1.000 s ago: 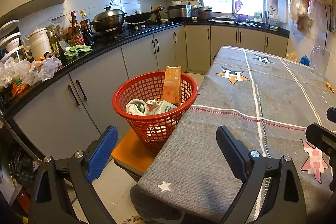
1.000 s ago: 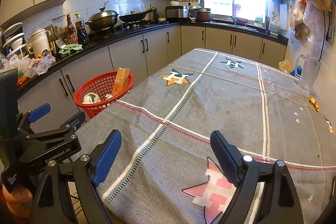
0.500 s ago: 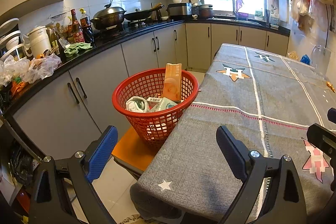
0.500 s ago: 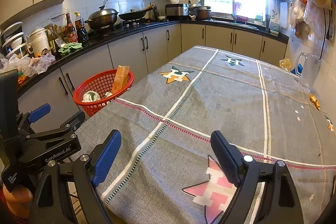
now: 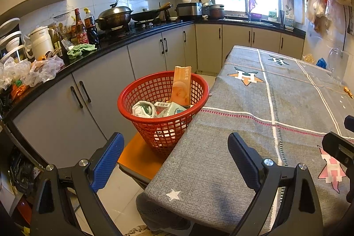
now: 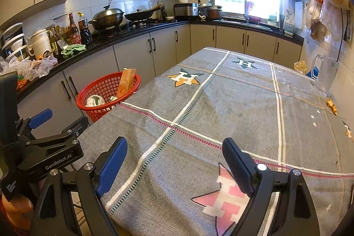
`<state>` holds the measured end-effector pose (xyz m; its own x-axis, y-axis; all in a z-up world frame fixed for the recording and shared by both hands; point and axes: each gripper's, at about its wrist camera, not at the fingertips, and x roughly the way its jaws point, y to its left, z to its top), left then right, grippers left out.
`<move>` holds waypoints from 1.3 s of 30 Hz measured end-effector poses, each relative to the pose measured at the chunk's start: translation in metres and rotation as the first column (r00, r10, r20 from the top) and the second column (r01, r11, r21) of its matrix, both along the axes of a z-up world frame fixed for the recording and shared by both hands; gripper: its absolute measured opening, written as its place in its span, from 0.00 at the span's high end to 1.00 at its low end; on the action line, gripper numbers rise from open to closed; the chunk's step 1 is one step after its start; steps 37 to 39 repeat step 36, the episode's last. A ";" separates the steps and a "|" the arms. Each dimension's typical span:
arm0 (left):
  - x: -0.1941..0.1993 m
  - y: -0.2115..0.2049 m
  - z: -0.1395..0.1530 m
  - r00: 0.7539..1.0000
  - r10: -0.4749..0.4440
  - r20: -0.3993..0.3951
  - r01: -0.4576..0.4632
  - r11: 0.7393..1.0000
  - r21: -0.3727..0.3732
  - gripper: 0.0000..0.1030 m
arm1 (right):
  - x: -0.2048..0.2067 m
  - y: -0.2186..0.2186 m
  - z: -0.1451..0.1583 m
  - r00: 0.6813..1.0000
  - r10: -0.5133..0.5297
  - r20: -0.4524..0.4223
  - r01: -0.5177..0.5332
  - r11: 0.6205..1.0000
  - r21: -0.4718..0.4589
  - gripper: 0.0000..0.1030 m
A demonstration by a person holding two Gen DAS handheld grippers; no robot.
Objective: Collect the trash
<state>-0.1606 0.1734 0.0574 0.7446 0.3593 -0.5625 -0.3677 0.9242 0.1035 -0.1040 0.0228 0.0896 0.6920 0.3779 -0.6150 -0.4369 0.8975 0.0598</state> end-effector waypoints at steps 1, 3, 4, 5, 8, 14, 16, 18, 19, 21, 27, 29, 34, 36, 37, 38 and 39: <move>0.000 0.000 0.000 1.000 -0.001 0.000 0.001 1.000 -0.002 0.09 | 0.000 0.000 0.000 1.000 -0.001 0.001 0.001 1.000 0.000 0.12; 0.000 0.000 0.000 1.000 -0.001 0.000 0.001 1.000 -0.003 0.09 | 0.001 -0.001 -0.001 1.000 -0.001 0.000 0.001 1.000 0.000 0.12; 0.000 0.000 0.000 1.000 -0.002 0.000 0.002 1.000 -0.004 0.09 | 0.001 -0.001 -0.001 1.000 -0.002 0.001 0.002 1.000 0.000 0.12; 0.001 -0.001 -0.001 1.000 -0.005 -0.002 0.005 1.000 -0.007 0.09 | 0.001 -0.001 -0.001 1.000 -0.004 0.001 0.004 1.000 0.000 0.12; 0.001 -0.002 -0.004 1.000 -0.008 -0.004 0.008 1.000 -0.014 0.09 | 0.001 -0.003 -0.002 1.000 -0.005 0.002 0.005 1.000 -0.001 0.12; 0.001 -0.005 -0.003 1.000 -0.014 -0.001 0.014 1.000 -0.011 0.09 | 0.002 -0.006 -0.002 1.000 -0.013 -0.004 0.013 1.000 0.003 0.12; 0.000 -0.007 -0.002 1.000 -0.018 -0.001 0.018 1.000 -0.009 0.09 | 0.002 -0.008 -0.003 1.000 -0.016 -0.005 0.016 1.000 0.005 0.12; 0.001 -0.009 -0.002 1.000 -0.023 -0.002 0.023 1.000 -0.009 0.09 | 0.000 -0.009 -0.003 1.000 -0.020 -0.004 0.020 1.000 0.004 0.12; 0.001 -0.010 -0.003 1.000 -0.025 -0.003 0.025 1.000 -0.008 0.09 | 0.000 -0.011 -0.004 1.000 -0.024 -0.003 0.025 1.000 0.004 0.12; 0.003 -0.013 -0.002 0.999 -0.034 -0.005 0.034 0.999 -0.007 0.09 | 0.001 -0.015 -0.005 0.999 -0.034 -0.006 0.034 0.999 0.005 0.12; 0.016 -0.033 0.002 0.995 -0.096 -0.009 0.095 0.995 -0.008 0.09 | 0.013 -0.047 -0.010 0.992 -0.123 -0.024 0.123 0.992 0.009 0.11; 0.025 -0.044 0.004 0.990 -0.138 -0.014 0.138 0.990 -0.022 0.09 | 0.022 -0.065 -0.014 0.984 -0.174 -0.039 0.174 0.985 0.006 0.11; 0.064 -0.095 0.002 0.936 -0.346 -0.066 0.339 0.935 -0.103 0.09 | 0.049 -0.120 -0.022 0.937 -0.339 -0.082 0.338 0.941 -0.025 0.09; 0.084 -0.122 -0.006 0.908 -0.406 -0.101 0.395 0.911 -0.117 0.09 | 0.066 -0.143 -0.028 0.907 -0.407 -0.110 0.403 0.913 -0.057 0.08; 0.084 -0.122 -0.006 0.908 -0.406 -0.101 0.395 0.911 -0.117 0.09 | 0.066 -0.143 -0.028 0.907 -0.407 -0.110 0.403 0.913 -0.057 0.08; 0.084 -0.122 -0.006 0.908 -0.406 -0.101 0.395 0.911 -0.117 0.09 | 0.066 -0.143 -0.028 0.907 -0.407 -0.110 0.403 0.913 -0.057 0.08; 0.084 -0.122 -0.006 0.908 -0.406 -0.101 0.395 0.911 -0.117 0.09 | 0.066 -0.143 -0.028 0.907 -0.407 -0.110 0.403 0.913 -0.057 0.08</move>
